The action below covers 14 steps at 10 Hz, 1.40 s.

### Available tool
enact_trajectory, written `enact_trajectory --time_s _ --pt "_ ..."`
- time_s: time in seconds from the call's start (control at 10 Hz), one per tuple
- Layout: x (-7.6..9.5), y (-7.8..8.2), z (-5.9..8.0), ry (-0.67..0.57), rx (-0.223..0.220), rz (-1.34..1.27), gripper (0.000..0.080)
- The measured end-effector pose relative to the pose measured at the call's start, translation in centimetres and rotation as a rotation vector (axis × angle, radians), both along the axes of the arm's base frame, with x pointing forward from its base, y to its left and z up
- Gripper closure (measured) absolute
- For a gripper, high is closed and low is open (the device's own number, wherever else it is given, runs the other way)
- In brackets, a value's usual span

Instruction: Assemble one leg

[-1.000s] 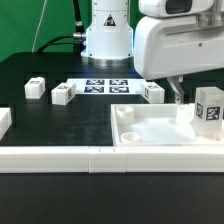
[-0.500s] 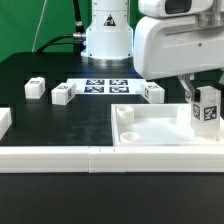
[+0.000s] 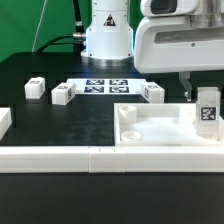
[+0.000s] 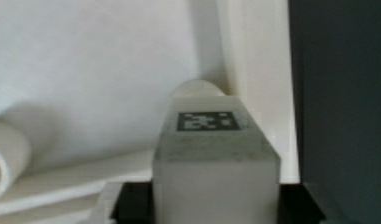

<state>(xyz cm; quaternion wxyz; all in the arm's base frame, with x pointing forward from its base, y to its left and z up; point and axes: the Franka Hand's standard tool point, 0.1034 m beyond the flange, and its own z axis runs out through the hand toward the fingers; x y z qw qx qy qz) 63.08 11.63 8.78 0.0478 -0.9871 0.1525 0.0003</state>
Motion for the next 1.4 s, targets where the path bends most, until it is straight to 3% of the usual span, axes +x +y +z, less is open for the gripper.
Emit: enact_trajectory --time_s 0.5,0.9,1.0,1.1,1.2,1.4 --pt "0.02 0.20 -0.09 0.055 0.012 -0.634 0.0509" --pt "0.08 0.11 -0.11 0.062 0.033 -0.663 0.0500" --pt "0.05 0.24 -0.10 0.064 0.038 -0.665 0.0315" --pt "0.03 0.28 -0.10 0.063 0.039 -0.631 0.0204" --pt "-0.01 0.33 -0.11 0.050 0.035 -0.505 0.0163" --pt "0.05 0.34 -0.07 0.020 0.022 -0.241 0.0163"
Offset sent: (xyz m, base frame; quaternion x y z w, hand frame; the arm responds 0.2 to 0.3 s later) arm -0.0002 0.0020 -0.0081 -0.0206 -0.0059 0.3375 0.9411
